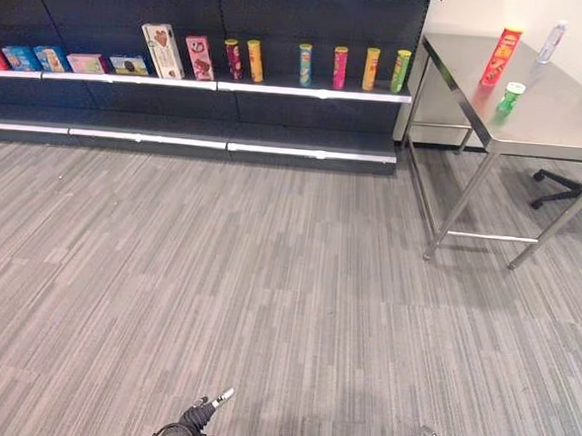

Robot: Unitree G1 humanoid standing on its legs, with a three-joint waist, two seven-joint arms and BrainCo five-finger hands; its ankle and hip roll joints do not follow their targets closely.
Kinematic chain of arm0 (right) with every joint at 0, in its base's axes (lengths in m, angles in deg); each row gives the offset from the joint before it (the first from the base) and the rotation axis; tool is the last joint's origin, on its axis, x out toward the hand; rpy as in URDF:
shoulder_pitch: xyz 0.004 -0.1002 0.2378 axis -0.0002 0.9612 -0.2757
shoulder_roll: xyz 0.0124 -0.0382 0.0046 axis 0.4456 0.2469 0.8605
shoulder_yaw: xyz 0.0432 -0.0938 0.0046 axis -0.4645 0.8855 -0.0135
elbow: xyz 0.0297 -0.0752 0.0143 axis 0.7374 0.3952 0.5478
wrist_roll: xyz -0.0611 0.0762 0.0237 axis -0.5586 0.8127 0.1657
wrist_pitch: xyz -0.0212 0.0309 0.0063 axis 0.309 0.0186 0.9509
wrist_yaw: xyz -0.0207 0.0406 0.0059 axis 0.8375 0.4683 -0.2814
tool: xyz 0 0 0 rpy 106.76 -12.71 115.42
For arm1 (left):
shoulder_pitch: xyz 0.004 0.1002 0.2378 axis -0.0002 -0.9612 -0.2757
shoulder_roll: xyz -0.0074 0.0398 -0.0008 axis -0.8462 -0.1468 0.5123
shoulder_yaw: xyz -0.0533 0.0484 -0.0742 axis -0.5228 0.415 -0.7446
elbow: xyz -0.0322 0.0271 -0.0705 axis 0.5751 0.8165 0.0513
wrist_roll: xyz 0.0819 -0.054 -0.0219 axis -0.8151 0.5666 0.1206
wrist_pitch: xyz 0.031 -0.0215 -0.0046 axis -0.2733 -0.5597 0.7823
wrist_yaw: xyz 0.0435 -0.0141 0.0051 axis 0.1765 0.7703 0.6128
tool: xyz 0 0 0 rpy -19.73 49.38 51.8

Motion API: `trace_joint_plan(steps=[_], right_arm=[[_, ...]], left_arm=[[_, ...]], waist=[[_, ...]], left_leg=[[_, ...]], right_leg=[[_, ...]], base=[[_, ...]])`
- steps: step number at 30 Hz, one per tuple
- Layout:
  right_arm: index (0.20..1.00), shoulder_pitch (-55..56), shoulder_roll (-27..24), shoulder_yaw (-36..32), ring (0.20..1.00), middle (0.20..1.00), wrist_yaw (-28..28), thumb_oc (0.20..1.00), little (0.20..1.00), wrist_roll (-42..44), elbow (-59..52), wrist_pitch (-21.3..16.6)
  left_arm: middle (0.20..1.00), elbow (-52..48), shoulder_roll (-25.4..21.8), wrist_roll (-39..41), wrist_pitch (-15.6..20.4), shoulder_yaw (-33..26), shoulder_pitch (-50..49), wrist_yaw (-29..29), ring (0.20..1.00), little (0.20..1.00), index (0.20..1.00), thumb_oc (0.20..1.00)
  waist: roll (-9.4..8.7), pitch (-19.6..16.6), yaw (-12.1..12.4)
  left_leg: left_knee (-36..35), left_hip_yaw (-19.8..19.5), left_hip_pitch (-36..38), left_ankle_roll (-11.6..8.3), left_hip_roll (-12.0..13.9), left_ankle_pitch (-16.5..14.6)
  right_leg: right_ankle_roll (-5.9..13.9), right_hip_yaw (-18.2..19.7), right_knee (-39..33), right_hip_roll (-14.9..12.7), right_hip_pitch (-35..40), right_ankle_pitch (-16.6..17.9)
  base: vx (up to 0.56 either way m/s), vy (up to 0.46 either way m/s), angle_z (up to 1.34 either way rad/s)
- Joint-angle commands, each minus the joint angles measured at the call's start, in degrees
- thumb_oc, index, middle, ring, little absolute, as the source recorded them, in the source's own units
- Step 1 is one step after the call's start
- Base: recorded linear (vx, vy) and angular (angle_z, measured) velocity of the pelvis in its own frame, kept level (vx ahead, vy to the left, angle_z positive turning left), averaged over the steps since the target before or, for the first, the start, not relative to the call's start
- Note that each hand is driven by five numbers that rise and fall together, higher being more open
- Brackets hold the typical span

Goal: Put the goods on the table back onto the shelves and tidy them up.

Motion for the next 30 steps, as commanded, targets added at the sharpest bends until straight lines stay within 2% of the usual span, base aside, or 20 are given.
trace_joint_plan(steps=[1,24,28,30], right_arm=[[1.000,-3.5,-1.4,0.3,1.000,1.000,-0.9,1.000,1.000,1.1,-0.2,-0.9],[1.000,-3.0,-1.6,-0.5,1.000,1.000,-2.0,1.000,1.000,1.8,-0.7,-0.8],[1.000,-2.9,-1.7,-0.8,1.000,1.000,-2.1,1.000,1.000,2.4,-0.9,-1.1],[1.000,-3.2,-2.0,-0.6,1.000,1.000,-2.1,1.000,1.000,2.9,-1.2,-1.3]], left_arm=[[1.000,0.3,-0.8,1.8,1.8,0.2,3.9,-0.2,1.000,1.000,1.000,1.000],[1.000,0.9,-1.2,0.6,1.6,0.2,4.4,1.2,1.000,1.000,1.000,1.000],[1.000,0.5,-1.4,1.8,1.6,-0.3,4.3,1.5,1.000,1.000,1.000,1.000],[1.000,0.0,-1.7,1.7,1.6,0.0,4.6,1.5,1.000,1.000,1.000,1.000]], waist=[[-0.87,1.2,-1.1],[-0.17,2.6,-1.8],[-0.38,3.6,-1.7],[-1.04,5.1,-1.3]], left_leg=[[-0.9,-6.5,3.2,-4.01,1.6,-4.3],[-0.8,-6.2,2.6,-4.46,2.6,-3.8],[3.1,-6.8,0.7,-5.04,3.2,-4.6],[9.4,-7.3,-2.9,-5.45,2.7,-5.3]], right_leg=[[5.81,0.8,-2.3,-2.4,2.8,-0.5],[5.33,1.3,-0.8,-1.8,1.3,-1.2],[4.49,1.6,0.2,-1.2,0.9,-2.1],[3.77,2.0,1.1,-1.2,0.5,-2.6]], base=[[0.00,0.000,0.00],[0.00,-0.030,-0.02],[0.01,-0.093,0.01],[-0.03,-0.095,0.04]])
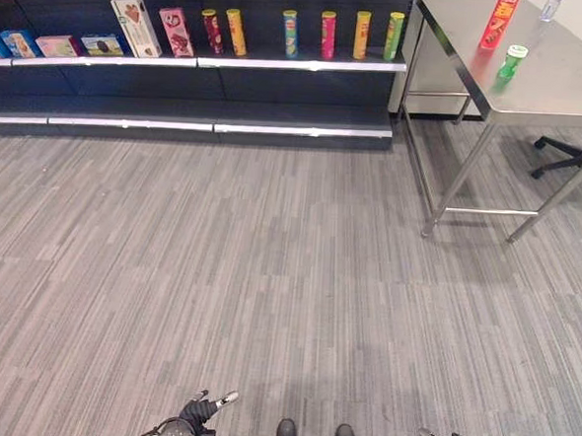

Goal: Put the goods on the table back onto the shelves and tidy them up.

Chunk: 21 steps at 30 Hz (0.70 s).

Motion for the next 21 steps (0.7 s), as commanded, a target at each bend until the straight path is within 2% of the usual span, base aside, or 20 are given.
trace_joint_plan(steps=[1,2,5,7,9,10,11,12,13,14,15,16,17,18,19,21], right_arm=[[1.000,-2.5,-2.1,0.6,1.000,1.000,-0.9,1.000,1.000,2.2,-1.2,-1.2],[1.000,-3.2,-2.6,0.9,1.000,1.000,-1.3,1.000,1.000,2.5,-1.7,-1.5],[1.000,-4.0,-3.1,1.1,1.000,1.000,-1.6,1.000,1.000,2.8,-2.6,-1.6],[1.000,-4.6,-3.4,1.3,1.000,1.000,-1.6,1.000,1.000,2.8,-3.2,-1.6],[1.000,-5.3,-3.8,2.4,1.000,1.000,-1.8,1.000,1.000,2.2,-3.7,-1.5],[1.000,-5.3,-3.8,2.4,1.000,1.000,-1.8,1.000,1.000,2.2,-3.7,-1.5],[1.000,-5.8,-3.9,2.8,1.000,1.000,-2.1,1.000,1.000,2.0,-4.1,-1.6],[1.000,-6.2,-3.6,3.1,1.000,1.000,-2.1,1.000,1.000,1.9,-3.5,-1.8],[1.000,-6.2,-3.1,3.4,1.000,1.000,-1.4,1.000,1.000,0.8,-3.2,-1.4],[1.000,-6.2,-3.1,3.4,1.000,1.000,-1.4,1.000,1.000,0.8,-3.2,-1.4],[1.000,-5.6,-2.6,3.4,1.000,1.000,-1.4,1.000,1.000,-0.6,-2.7,-1.0],[1.000,-5.6,-2.6,3.4,1.000,1.000,-1.4,1.000,1.000,-0.6,-2.8,-1.0],[1.000,-5.2,-2.1,2.7,1.000,1.000,-1.0,1.000,1.000,-1.0,-2.1,-0.8],[1.000,-5.2,-2.1,2.7,1.000,1.000,-1.0,1.000,1.000,-1.0,-2.1,-0.8],[1.000,-5.1,-1.9,2.5,1.000,1.000,-0.7,1.000,1.000,-1.0,-1.6,-0.6],[1.000,-4.8,-2.1,2.2,1.000,1.000,-0.6,1.000,1.000,-1.3,-1.6,-0.5]], left_arm=[[1.000,0.5,-1.4,1.7,1.3,0.0,4.3,0.8,1.000,1.000,1.000,1.000],[1.000,0.1,-1.5,1.5,1.4,0.3,4.6,1.2,1.000,1.000,1.000,1.000],[1.000,0.3,-0.9,2.4,1.5,0.2,4.6,1.7,1.000,1.000,1.000,1.000],[1.000,1.4,-0.3,2.8,1.4,-0.1,4.2,1.6,1.000,1.000,1.000,1.000],[1.000,2.7,-0.1,1.7,1.2,0.2,3.6,1.6,1.000,1.000,1.000,1.000],[1.000,2.8,-0.1,1.7,1.2,0.2,3.6,1.6,1.000,1.000,1.000,1.000],[1.000,2.5,-0.2,1.4,1.2,0.3,3.2,1.6,1.000,1.000,1.000,1.000],[1.000,2.8,-0.3,1.1,1.4,0.1,2.7,1.6,1.000,1.000,1.000,1.000],[1.000,4.0,-0.4,0.6,1.0,-1.4,1.9,1.3,1.000,1.000,1.000,1.000],[1.000,4.0,-0.4,0.6,1.0,-1.4,1.8,1.3,1.000,1.000,1.000,1.000],[1.000,5.0,-0.3,-0.4,0.8,-1.6,1.8,1.5,1.000,1.000,1.000,1.000],[1.000,5.0,-0.3,-0.4,0.9,-1.6,1.8,1.5,1.000,1.000,1.000,1.000],[1.000,6.4,-0.6,-1.5,0.6,-2.1,1.8,1.5,1.000,1.000,1.000,1.000],[1.000,6.4,-0.6,-1.5,0.6,-2.1,1.8,1.5,1.000,1.000,1.000,1.000],[1.000,6.4,-1.0,-1.6,0.5,-2.3,2.1,1.6,1.000,1.000,1.000,1.000],[1.000,5.3,-1.8,-1.5,0.5,-2.0,2.6,1.4,1.000,1.000,1.000,1.000]], waist=[[-1.80,2.2,-0.1],[-2.33,3.7,0.4],[-2.51,4.6,1.3],[-2.37,4.0,1.9],[-1.63,3.8,3.0],[-1.83,3.8,3.1],[-1.67,3.8,4.1],[-1.59,3.4,5.6],[-1.34,1.8,7.1],[-1.40,1.9,7.2],[-1.15,0.9,7.1],[-1.23,0.9,7.1],[-2.47,-0.7,7.3],[-2.59,-0.6,7.3],[-2.99,-1.1,7.3],[-3.48,-0.4,6.6]], left_leg=[[9.7,-7.5,-3.7,-4.74,2.2,-5.1],[16.0,-8.3,-7.2,-4.71,1.1,-5.1],[19.8,-11.0,-12.5,-3.11,-1.8,-5.0],[16.1,-10.7,-15.2,-3.17,-2.8,-3.4],[11.1,-8.0,-20.5,-3.81,-2.2,1.7],[10.9,-7.7,-20.2,-3.77,-2.3,1.7],[7.5,-6.2,-22.1,-3.73,-2.4,2.8],[2.4,-4.8,-24.3,-4.45,-2.8,5.3],[0.5,-4.4,-23.3,-4.44,-2.0,6.8],[0.5,-4.3,-23.1,-4.43,-2.0,6.7],[1.2,-4.4,-21.8,-4.26,-1.7,10.1],[1.2,-4.3,-21.8,-4.25,-1.8,10.1],[2.1,-4.2,-20.3,-3.33,-2.6,8.8],[2.2,-4.2,-20.2,-3.31,-2.7,8.7],[2.4,-4.1,-19.0,-2.90,-2.9,7.9],[3.0,-4.3,-16.0,-1.12,-4.0,5.7]], right_leg=[[4.33,1.1,4.5,-1.8,-1.5,-3.7],[3.86,1.3,5.1,-2.1,-1.8,-3.9],[3.58,2.0,5.0,-2.2,-1.4,-4.5],[4.13,2.5,3.8,-1.8,-0.4,-5.0],[4.19,3.1,2.7,-1.1,1.7,-6.3],[4.21,3.3,2.6,-1.3,1.8,-6.4],[4.15,4.4,2.1,-1.0,3.4,-7.1],[3.86,7.0,1.2,-0.5,6.1,-8.3],[4.25,9.0,1.1,-0.5,8.5,-9.4],[4.26,9.1,1.1,-0.6,8.6,-9.4],[4.96,8.7,2.1,-2.0,9.5,-10.4],[4.98,8.6,2.1,-2.1,9.5,-10.5],[7.35,8.9,6.4,-5.0,8.8,-9.2],[7.37,8.9,6.4,-5.1,8.9,-9.3],[8.20,9.2,9.3,-6.1,8.0,-7.8],[9.88,9.4,20.6,-7.9,4.0,-0.3]], base=[[-0.04,-0.098,0.05],[0.00,-0.079,-0.03],[0.10,-0.044,-0.15],[0.24,0.031,-0.14],[0.25,0.065,-0.07],[0.24,0.059,-0.07],[0.41,0.091,-0.24],[0.70,0.208,-0.34],[0.58,0.180,-0.46],[0.57,0.285,-0.88],[0.27,0.168,-1.12],[0.60,0.340,-1.20],[0.34,0.172,-0.68],[0.45,0.224,-0.65],[0.22,0.114,-0.55],[0.28,0.178,-0.36]])
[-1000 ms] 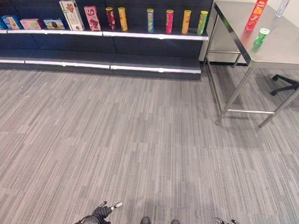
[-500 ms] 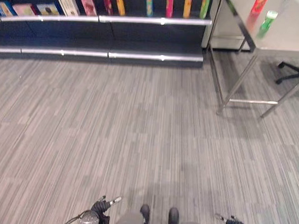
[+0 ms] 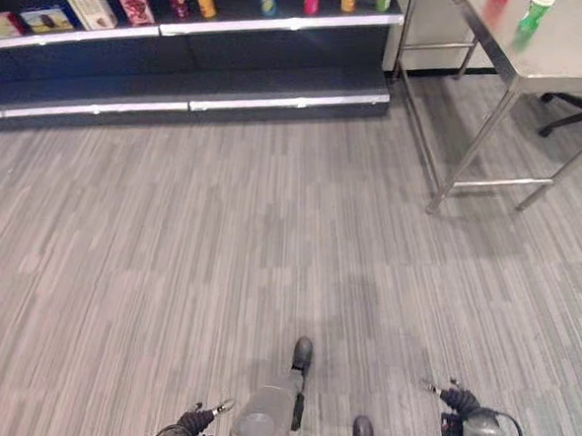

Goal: Put the goods on the table back onto the shelves and tidy them up.

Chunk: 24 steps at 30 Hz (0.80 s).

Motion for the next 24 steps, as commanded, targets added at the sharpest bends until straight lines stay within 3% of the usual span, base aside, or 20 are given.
trace_joint_plan(steps=[1,3,4,5,6,9,10,11,14,15,18,20,21,22,23,24], right_arm=[[1.000,0.3,-1.5,-0.5,1.000,1.000,0.0,1.000,1.000,-0.3,-2.0,-0.7],[1.000,0.0,-1.5,-0.9,1.000,1.000,-0.4,1.000,1.000,0.1,-2.8,-0.8],[1.000,0.1,-1.5,-1.0,1.000,1.000,-0.6,1.000,1.000,0.3,-3.4,-0.8],[1.000,0.2,-1.2,-1.3,1.000,1.000,-0.9,1.000,1.000,0.5,-3.5,-0.9],[1.000,0.2,-1.2,-1.3,1.000,1.000,-0.9,1.000,1.000,0.5,-3.5,-0.9],[1.000,0.3,-1.2,-1.3,1.000,1.000,-0.8,1.000,1.000,0.8,-3.4,-0.8],[1.000,0.1,-1.4,-1.4,1.000,1.000,-0.7,1.000,1.000,1.1,-3.3,-0.8],[1.000,0.1,-1.4,-1.4,1.000,1.000,-0.7,1.000,1.000,1.1,-3.3,-0.8],[1.000,0.7,-1.2,-1.5,1.000,1.000,-0.6,1.000,1.000,0.9,-3.2,-0.5],[1.000,1.2,-1.2,-1.6,1.000,1.000,-0.6,1.000,1.000,0.5,-3.0,-0.3],[1.000,2.2,-1.2,-1.9,1.000,1.000,-0.4,1.000,1.000,0.0,-2.1,-0.4],[1.000,2.8,-1.1,-1.8,1.000,1.000,-0.3,1.000,1.000,-0.1,-2.0,-0.5],[1.000,3.0,-1.3,-1.8,1.000,1.000,-0.2,1.000,1.000,0.2,-1.6,-0.7],[1.000,3.2,-1.7,-2.0,1.000,1.000,-0.4,1.000,1.000,0.8,-1.2,-0.9],[1.000,3.2,-1.7,-2.0,1.000,1.000,-0.4,1.000,1.000,0.8,-1.2,-0.9],[1.000,3.2,-1.8,-1.8,1.000,1.000,-0.3,1.000,1.000,1.2,-1.1,-1.0]], left_arm=[[1.000,-1.7,-3.1,-1.1,0.9,1.6,1.9,0.4,1.000,1.000,1.000,1.000],[1.000,-2.6,-3.7,-1.5,0.7,2.2,2.5,0.8,1.000,1.000,1.000,1.000],[1.000,-3.5,-4.2,-1.3,0.7,2.2,2.8,0.8,1.000,1.000,1.000,1.000],[1.000,-4.5,-4.6,-1.2,0.8,2.8,3.3,0.8,1.000,1.000,1.000,1.000],[1.000,-4.5,-4.5,-1.2,0.8,2.8,3.3,0.8,1.000,1.000,1.000,1.000],[1.000,-5.2,-4.5,-1.9,1.0,3.9,4.1,0.5,1.000,1.000,1.000,1.000],[1.000,-5.3,-4.2,-2.3,1.3,4.9,4.4,0.3,1.000,1.000,1.000,1.000],[1.000,-5.3,-4.2,-2.3,1.3,4.9,4.4,0.3,1.000,1.000,1.000,1.000],[1.000,-5.2,-3.9,-3.9,1.4,5.1,4.6,-0.1,1.000,1.000,1.000,1.000],[1.000,-4.7,-3.4,-4.8,1.5,4.9,4.5,-0.3,1.000,1.000,1.000,1.000],[1.000,-2.8,-3.0,-5.9,1.7,4.6,4.4,-0.4,1.000,1.000,1.000,1.000],[1.000,-2.1,-2.7,-6.0,1.6,4.4,4.0,-0.3,1.000,1.000,1.000,1.000],[1.000,-1.5,-2.4,-6.0,1.6,4.2,4.1,-0.3,1.000,1.000,1.000,1.000],[1.000,-1.3,-2.3,-5.5,1.7,3.9,3.8,-0.1,1.000,1.000,1.000,1.000],[1.000,-1.3,-2.3,-5.5,1.7,3.9,3.8,-0.1,1.000,1.000,1.000,1.000],[1.000,-1.0,-2.3,-5.2,1.8,3.8,3.7,0.1,1.000,1.000,1.000,1.000]], waist=[[-1.26,-2.2,-0.1],[-0.19,-1.2,-1.1],[0.52,-0.5,-1.7],[1.80,0.3,-2.4],[1.94,0.2,-2.4],[2.64,0.4,-4.3],[1.81,0.6,-5.8],[2.05,0.8,-5.9],[0.68,1.0,-8.4],[1.06,1.2,-9.8],[0.29,0.2,-10.5],[0.11,-0.2,-10.8],[0.60,-0.9,-11.5],[1.44,-2.2,-11.5],[1.45,-2.2,-11.5],[1.78,-2.7,-11.6]], left_leg=[[0.0,-3.7,-1.4,-2.78,-0.8,-1.0],[-0.1,-4.3,2.0,-1.35,-0.4,-2.8],[-0.4,-4.7,3.8,-0.71,0.0,-3.4],[-0.5,-5.0,6.4,-0.42,1.0,-5.2],[-0.5,-5.0,6.2,-0.45,1.1,-5.2],[-1.1,-6.1,10.6,-1.03,1.7,-7.8],[-1.7,-6.9,13.6,-1.60,1.0,-10.0],[-1.9,-7.0,14.2,-1.67,1.3,-10.2],[-3.6,-9.2,20.4,-2.78,0.4,-13.7],[-4.2,-10.0,23.3,-3.67,1.5,-15.3],[-4.2,-11.4,26.3,-4.65,2.1,-18.2],[-4.0,-12.1,27.1,-5.07,2.9,-18.4],[-2.2,-12.0,27.2,-6.16,4.7,-17.7],[1.2,-12.6,26.8,-7.64,6.6,-14.8],[1.2,-12.6,26.8,-7.64,6.6,-14.8],[4.4,-13.3,25.8,-8.58,7.2,-12.3]], right_leg=[[4.44,-1.4,15.5,-0.2,-2.0,13.5],[3.38,-2.8,25.7,-0.9,-6.3,19.9],[2.38,-4.0,30.4,-1.3,-8.8,20.1],[1.60,-7.1,33.5,-2.2,-13.0,16.9],[1.57,-7.1,33.3,-2.1,-13.1,17.1],[0.63,-12.9,23.2,-1.7,-17.1,9.7],[1.85,-15.7,12.1,-0.9,-20.3,10.3],[1.82,-16.0,11.6,-0.6,-19.6,10.3],[4.77,-18.5,-3.5,1.7,-23.2,14.9],[5.56,-19.5,-8.6,3.6,-24.0,16.4],[5.27,-22.3,-10.0,3.3,-23.9,17.7],[4.25,-21.9,-9.4,3.6,-22.9,18.5],[3.69,-19.9,-9.3,4.5,-22.3,18.4],[3.01,-18.3,-9.4,5.9,-20.8,18.2],[3.01,-18.3,-9.4,5.9,-20.8,18.2],[2.26,-17.5,-9.2,6.6,-19.8,17.9]], base=[[0.24,0.193,0.05],[0.26,0.220,0.14],[0.41,0.248,0.09],[0.31,0.166,0.16],[0.37,0.117,0.02],[0.40,-0.002,0.12],[0.41,-0.053,0.12],[0.44,-0.078,0.05],[0.56,-0.088,0.43],[0.51,-0.075,0.49],[0.60,-0.203,0.58],[0.37,-0.163,0.61],[0.50,-0.215,0.50],[0.49,-0.214,0.54],[0.44,-0.197,0.53],[0.38,-0.159,0.24]])
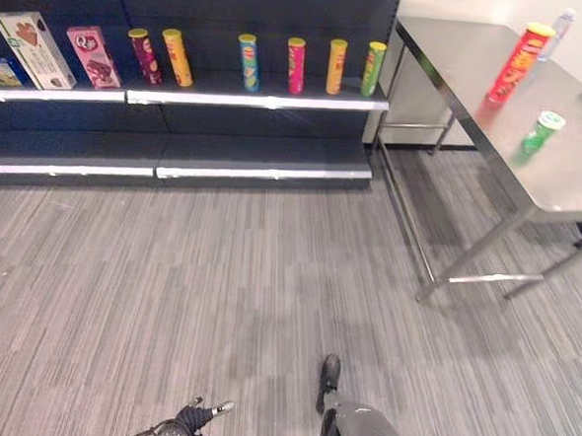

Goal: Put the goods on the table back onto the shelves and tidy them up.

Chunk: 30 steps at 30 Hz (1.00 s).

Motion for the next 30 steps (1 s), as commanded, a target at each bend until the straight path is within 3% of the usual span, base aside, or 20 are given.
trace_joint_plan(steps=[1,2,3,4,5,7,8,9,11,14,18,20,21,22,23,25,26,27,28,30], right_arm=[[1.000,-3.8,-2.6,0.5,1.000,1.000,0.1,1.000,1.000,2.0,-1.6,-1.5],[1.000,-3.8,-2.6,0.5,1.000,1.000,0.1,1.000,1.000,2.0,-1.6,-1.5],[1.000,-4.2,-3.0,0.6,1.000,1.000,0.0,1.000,1.000,2.3,-1.8,-1.7],[1.000,-4.9,-3.9,1.1,1.000,1.000,-0.2,1.000,1.000,2.0,-2.1,-1.6],[1.000,-5.4,-4.3,1.2,1.000,1.000,-0.4,1.000,1.000,1.8,-1.7,-1.4],[1.000,-5.8,-4.5,1.5,1.000,1.000,-0.5,1.000,1.000,1.7,-2.0,-1.3],[1.000,-6.0,-4.7,1.7,1.000,1.000,-0.5,1.000,1.000,1.6,-2.2,-1.2],[1.000,-6.2,-4.9,2.0,1.000,1.000,-0.6,1.000,1.000,1.4,-2.5,-1.3],[1.000,-6.4,-5.1,2.6,1.000,1.000,-0.6,1.000,1.000,0.7,-2.6,-1.5],[1.000,-6.4,-4.9,3.0,1.000,1.000,-1.0,1.000,1.000,-0.4,-1.7,-1.6],[1.000,-5.3,-4.0,3.3,1.000,1.000,-0.4,1.000,1.000,-1.9,-0.4,-1.2],[1.000,-4.6,-3.4,3.2,1.000,1.000,-0.3,1.000,1.000,-2.4,0.1,-0.9],[1.000,-4.4,-3.0,3.4,1.000,1.000,0.3,1.000,1.000,-3.0,0.1,-0.7],[1.000,-4.9,-2.9,3.6,1.000,1.000,0.6,1.000,1.000,-3.8,-0.4,-0.7],[1.000,-5.6,-3.0,3.8,1.000,1.000,0.4,1.000,1.000,-3.9,-0.9,-0.6],[1.000,-6.5,-2.9,3.9,1.000,1.000,0.2,1.000,1.000,-3.2,-2.2,-0.8],[1.000,-6.5,-2.7,3.9,1.000,1.000,0.1,1.000,1.000,-2.9,-2.6,-0.9],[1.000,-6.4,-2.3,3.9,1.000,1.000,-0.4,1.000,1.000,-3.0,-3.7,-1.1],[1.000,-6.4,-2.3,3.9,1.000,1.000,-0.4,1.000,1.000,-3.0,-3.8,-1.1],[1.000,-6.6,-2.2,3.4,1.000,1.000,-0.6,1.000,1.000,-3.1,-3.9,-1.0]], left_arm=[[1.000,-0.8,-2.3,-0.9,1.6,-0.1,2.5,0.3,1.000,1.000,1.000,1.000],[1.000,-0.8,-2.3,-0.9,1.6,-0.1,2.5,0.3,1.000,1.000,1.000,1.000],[1.000,-1.2,-2.6,-0.7,1.5,0.1,2.5,0.4,1.000,1.000,1.000,1.000],[1.000,-2.7,-3.2,0.2,1.4,0.1,2.8,0.5,1.000,1.000,1.000,1.000],[1.000,-3.2,-3.4,0.5,1.4,0.2,2.9,0.8,1.000,1.000,1.000,1.000],[1.000,-3.7,-3.6,0.8,1.4,0.2,3.0,1.0,1.000,1.000,1.000,1.000],[1.000,-4.2,-3.6,1.2,1.4,0.2,3.1,1.0,1.000,1.000,1.000,1.000],[1.000,-4.3,-3.6,1.1,1.4,0.2,3.1,0.9,1.000,1.000,1.000,1.000],[1.000,-4.0,-3.4,0.4,1.4,0.4,2.7,0.8,1.000,1.000,1.000,1.000],[1.000,-2.8,-2.7,-0.3,1.4,0.6,2.1,0.4,1.000,1.000,1.000,1.000],[1.000,-1.0,-2.4,-0.3,1.0,-0.3,1.2,0.0,1.000,1.000,1.000,1.000],[1.000,0.1,-2.3,-0.7,0.9,-1.0,0.6,0.2,1.000,1.000,1.000,1.000],[1.000,0.3,-2.5,-0.2,0.8,-1.5,0.6,0.0,1.000,1.000,1.000,1.000],[1.000,0.0,-2.7,0.5,0.6,-1.9,1.0,-0.1,1.000,1.000,1.000,1.000],[1.000,-0.4,-2.9,1.1,0.5,-2.0,1.4,0.2,1.000,1.000,1.000,1.000],[1.000,-1.0,-3.5,1.9,0.4,-1.6,2.4,0.2,1.000,1.000,1.000,1.000],[1.000,-1.0,-3.6,1.9,0.4,-1.4,2.6,0.2,1.000,1.000,1.000,1.000],[1.000,-1.1,-4.1,1.9,0.5,-1.8,2.9,0.5,1.000,1.000,1.000,1.000],[1.000,-1.1,-4.1,1.9,0.5,-1.8,2.8,0.5,1.000,1.000,1.000,1.000],[1.000,-1.5,-4.4,2.2,0.8,-1.7,3.2,0.9,1.000,1.000,1.000,1.000]], waist=[[0.86,1.7,0.0],[0.87,1.7,-0.1],[0.16,2.3,0.1],[-0.95,3.6,1.4],[-1.89,4.2,2.0],[-2.60,4.6,2.6],[-2.66,5.1,3.7],[-3.34,5.6,5.0],[-2.90,6.2,6.7],[-0.88,5.6,8.7],[0.40,4.7,10.0],[-0.18,3.0,9.7],[-0.64,2.3,10.3],[-0.60,2.6,11.0],[-0.39,4.0,10.6],[0.33,5.8,9.8],[0.65,6.0,9.5],[1.10,5.4,10.1],[1.02,5.6,9.9],[0.54,5.0,10.1]], left_leg=[[7.8,1.0,-3.5,-7.01,7.8,11.0],[8.1,1.0,-3.7,-6.99,7.8,10.8],[15.2,1.7,-6.8,-7.46,7.4,13.9],[27.5,3.9,-12.5,-6.01,6.3,16.1],[32.0,5.3,-15.2,-4.97,5.6,16.0],[33.1,7.2,-18.1,-3.73,5.4,14.5],[32.4,9.0,-20.4,-2.82,5.6,11.9],[26.8,11.7,-24.4,-1.62,5.0,8.6],[14.7,12.2,-27.0,-0.87,2.0,7.2],[-2.0,7.7,-29.0,-1.79,0.1,15.0],[-9.0,4.5,-27.5,-2.66,-0.4,19.6],[-9.0,4.0,-25.2,-2.40,-0.5,19.5],[-8.3,5.3,-24.1,-1.54,-0.3,18.2],[-7.6,6.5,-22.7,-0.03,0.1,16.2],[-7.4,6.7,-21.5,0.83,0.5,15.4],[-7.1,6.5,-20.5,1.52,1.6,15.0],[-7.1,6.5,-20.0,1.57,2.1,14.6],[-7.0,7.8,-19.1,0.97,4.0,12.9],[-7.0,7.6,-18.8,0.95,3.9,12.8],[-7.6,8.7,-17.7,-0.17,5.3,11.3]], right_leg=[[10.24,5.8,-0.5,0.9,2.5,-5.9],[10.25,5.8,-0.5,0.9,2.5,-5.9],[9.32,6.4,-0.5,0.8,4.1,-6.9],[7.88,7.5,-0.6,0.8,7.5,-8.5],[7.29,8.4,-0.7,0.2,9.0,-9.2],[7.03,8.9,-0.9,-0.3,10.2,-9.7],[7.01,9.7,-0.9,0.0,11.6,-10.5],[7.24,11.0,-0.9,-0.5,13.5,-11.7],[8.00,12.8,-1.2,0.6,15.5,-12.6],[8.23,15.2,-1.6,3.1,18.4,-14.5],[7.41,18.1,-1.6,4.5,21.7,-17.1],[8.14,18.2,-1.5,3.0,22.6,-18.9],[9.27,18.2,2.8,1.1,21.8,-20.2],[11.14,17.8,13.9,-0.5,17.1,-19.6],[12.47,17.8,21.3,-0.9,12.8,-15.9],[12.82,16.4,31.6,-1.2,6.2,-12.8],[12.06,14.9,34.1,-1.9,4.6,-13.3],[11.06,9.0,31.2,-7.3,4.1,-15.0],[11.04,8.9,31.2,-7.4,4.4,-15.2],[11.03,2.5,20.3,-11.4,6.0,-15.0]], base=[[0.38,-0.157,-0.01],[0.34,-0.156,-0.17],[0.28,-0.189,-0.08],[0.38,-0.263,0.11],[0.27,-0.200,-0.23],[0.19,-0.107,-0.69],[0.37,-0.102,-0.50],[0.38,-0.023,-0.23],[0.35,0.049,-0.28],[0.33,0.058,-0.51],[0.30,0.086,-0.80],[0.34,0.203,-0.71],[0.32,0.229,-0.89],[0.23,0.222,-0.97],[0.08,0.167,-1.15],[-0.01,0.092,-0.49],[0.15,0.035,0.23],[0.16,0.004,0.32],[0.19,-0.069,0.30],[0.15,-0.162,-0.19]])
